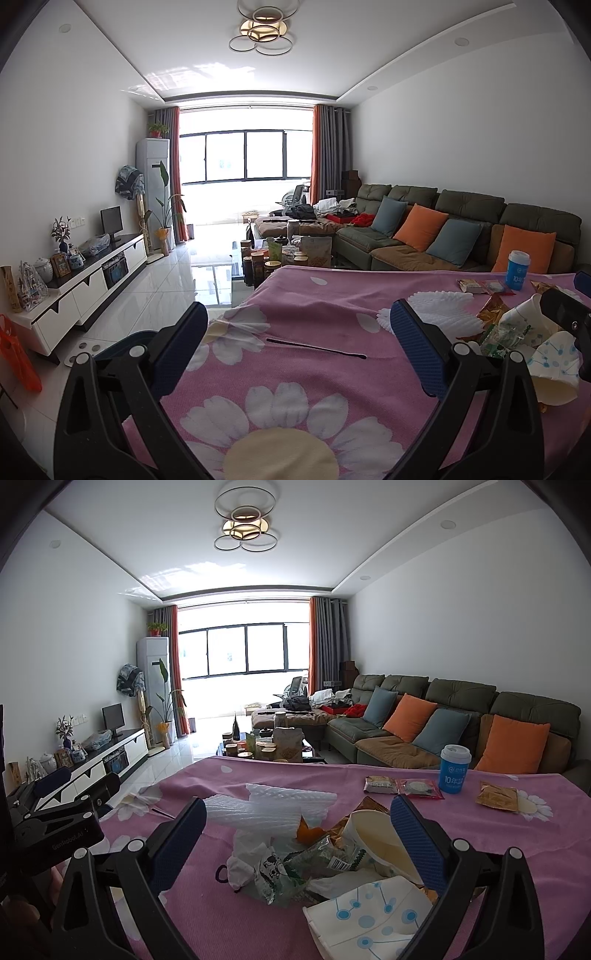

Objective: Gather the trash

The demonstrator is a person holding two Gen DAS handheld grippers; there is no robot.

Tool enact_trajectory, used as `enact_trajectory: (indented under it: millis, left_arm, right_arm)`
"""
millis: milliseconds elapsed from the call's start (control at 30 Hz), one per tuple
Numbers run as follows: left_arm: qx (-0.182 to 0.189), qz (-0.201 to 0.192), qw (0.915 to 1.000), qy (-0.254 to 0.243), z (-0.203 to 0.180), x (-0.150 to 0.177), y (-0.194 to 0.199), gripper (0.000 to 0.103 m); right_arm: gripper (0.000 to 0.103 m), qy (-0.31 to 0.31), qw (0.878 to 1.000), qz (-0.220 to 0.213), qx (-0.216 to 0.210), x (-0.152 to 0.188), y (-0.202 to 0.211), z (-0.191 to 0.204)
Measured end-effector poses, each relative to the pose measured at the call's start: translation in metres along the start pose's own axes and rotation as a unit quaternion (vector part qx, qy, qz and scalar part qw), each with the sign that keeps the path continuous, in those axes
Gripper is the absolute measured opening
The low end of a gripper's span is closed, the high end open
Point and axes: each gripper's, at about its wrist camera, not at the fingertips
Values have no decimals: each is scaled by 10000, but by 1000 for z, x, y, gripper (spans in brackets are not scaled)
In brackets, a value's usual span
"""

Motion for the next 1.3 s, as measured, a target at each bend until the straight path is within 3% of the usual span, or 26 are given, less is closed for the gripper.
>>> enact_trajectory:
  millis: [1300]
  left_arm:
    - [128, 97, 9999, -44, -8, 3, -5, 98]
  right_arm:
    - [97, -101, 9999, 76, -25, 3, -5, -3]
Point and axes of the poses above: each gripper's, at about its wrist camera, not at the fingertips, and y roughly against the way its jaws point, z to its left, x to its underside, and after that the axes turned 12 degrees about -y, right-handed
